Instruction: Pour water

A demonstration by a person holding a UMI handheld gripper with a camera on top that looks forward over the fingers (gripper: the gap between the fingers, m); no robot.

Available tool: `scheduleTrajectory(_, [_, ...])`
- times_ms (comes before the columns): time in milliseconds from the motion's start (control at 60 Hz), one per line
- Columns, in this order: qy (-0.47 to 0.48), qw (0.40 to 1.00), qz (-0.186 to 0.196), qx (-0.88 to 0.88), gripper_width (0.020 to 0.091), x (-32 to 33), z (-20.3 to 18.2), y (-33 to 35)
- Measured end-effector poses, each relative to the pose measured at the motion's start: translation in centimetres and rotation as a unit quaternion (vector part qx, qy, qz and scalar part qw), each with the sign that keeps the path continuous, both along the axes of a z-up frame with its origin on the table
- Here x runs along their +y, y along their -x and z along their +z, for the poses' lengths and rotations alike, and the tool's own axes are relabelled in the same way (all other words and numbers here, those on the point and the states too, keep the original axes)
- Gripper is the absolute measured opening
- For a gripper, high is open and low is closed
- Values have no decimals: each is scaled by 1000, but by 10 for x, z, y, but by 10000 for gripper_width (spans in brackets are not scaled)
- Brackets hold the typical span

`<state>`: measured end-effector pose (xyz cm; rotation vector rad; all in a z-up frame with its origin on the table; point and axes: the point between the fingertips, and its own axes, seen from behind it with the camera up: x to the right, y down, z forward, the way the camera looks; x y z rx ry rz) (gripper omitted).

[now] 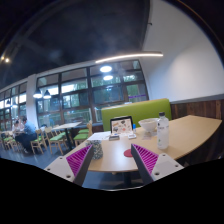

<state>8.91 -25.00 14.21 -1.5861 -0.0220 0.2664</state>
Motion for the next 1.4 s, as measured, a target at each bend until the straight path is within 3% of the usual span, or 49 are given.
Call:
scheduleTrajectory(283, [12,1000,-19,-15,825,20,-17,-22])
scheduleTrajectory(417, [-6,999,-39,-37,831,36,-17,-66])
scheduleTrajectory(550, [-12,993,-100,-65,816,76,-14,-144])
scheduleTrajectory(650, [-3,990,-126,-63,832,125,-17,-185])
scheduleTrajectory(867, [8,991,-117,-67,830,223,-21,-216])
scheduleTrajectory(1083, [15,990,-121,-77,836,281,-30,-223])
scheduleTrajectory(1150, [50,988,-128,-73,563,289,-52,-227])
scheduleTrajectory(1167, [37,988,-134,-68,538,290,-46,-228])
scheduleTrajectory(1217, [25,985,-154,-67,527,292,-47,-231])
scheduleTrajectory(1400, [11,984,-163,-72,429,293,-44,-232])
